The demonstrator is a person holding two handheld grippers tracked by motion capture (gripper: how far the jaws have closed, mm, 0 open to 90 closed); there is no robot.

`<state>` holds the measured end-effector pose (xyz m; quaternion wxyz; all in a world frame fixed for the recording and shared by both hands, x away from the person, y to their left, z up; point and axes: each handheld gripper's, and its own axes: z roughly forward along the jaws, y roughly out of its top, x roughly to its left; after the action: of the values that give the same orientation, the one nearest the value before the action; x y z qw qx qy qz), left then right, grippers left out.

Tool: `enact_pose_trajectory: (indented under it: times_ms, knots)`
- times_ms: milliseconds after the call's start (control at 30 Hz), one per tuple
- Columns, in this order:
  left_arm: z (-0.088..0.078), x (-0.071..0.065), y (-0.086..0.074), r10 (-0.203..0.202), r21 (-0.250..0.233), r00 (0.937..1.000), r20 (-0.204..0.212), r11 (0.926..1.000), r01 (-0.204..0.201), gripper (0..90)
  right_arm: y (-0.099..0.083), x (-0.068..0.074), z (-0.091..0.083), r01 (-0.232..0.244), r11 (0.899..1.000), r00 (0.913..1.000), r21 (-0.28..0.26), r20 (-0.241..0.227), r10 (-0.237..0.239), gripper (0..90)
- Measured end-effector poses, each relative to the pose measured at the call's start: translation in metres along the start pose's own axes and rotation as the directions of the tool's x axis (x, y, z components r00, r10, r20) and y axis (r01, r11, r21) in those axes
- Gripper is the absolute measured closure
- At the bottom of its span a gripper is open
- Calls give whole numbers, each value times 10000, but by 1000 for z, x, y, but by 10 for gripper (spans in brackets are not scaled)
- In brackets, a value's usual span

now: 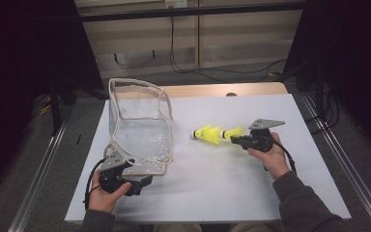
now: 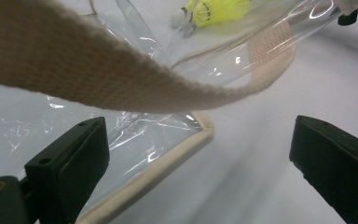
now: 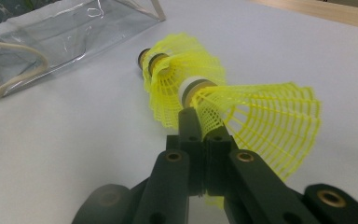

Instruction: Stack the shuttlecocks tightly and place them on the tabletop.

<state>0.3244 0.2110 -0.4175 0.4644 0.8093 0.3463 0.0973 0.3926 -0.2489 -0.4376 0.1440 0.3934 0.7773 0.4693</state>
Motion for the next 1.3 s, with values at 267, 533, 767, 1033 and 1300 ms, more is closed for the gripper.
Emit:
enact_pose_trajectory:
  times_ms: [267, 533, 767, 1033, 1300]
  knots:
    - [0, 0, 0, 10, 5, 10000, 1, 10000, -10, 48, 0, 1, 2, -35, 10000, 10000, 22, -22, 35, 890]
    - [0, 0, 0, 12, 18, 10000, -15, 10000, -12, 48, 2, 3, 6, -21, 10000, 10000, -11, -69, 21, 890]
    - [-1, 0, 0, -3, 5, 10000, -29, 10000, 3, 48, 3, 4, 8, -15, 10000, 9999, -5, -102, 15, 890]
    - [-1, 1, 0, -14, -21, 10000, -6, 10000, 14, 48, 4, 5, 11, -3, 10000, 10000, 45, -59, 4, 890]
    - [-1, 0, 0, -15, -24, 10000, 10, 10000, 15, 48, 4, 4, 12, -27, 10000, 10000, 71, -34, 27, 890]
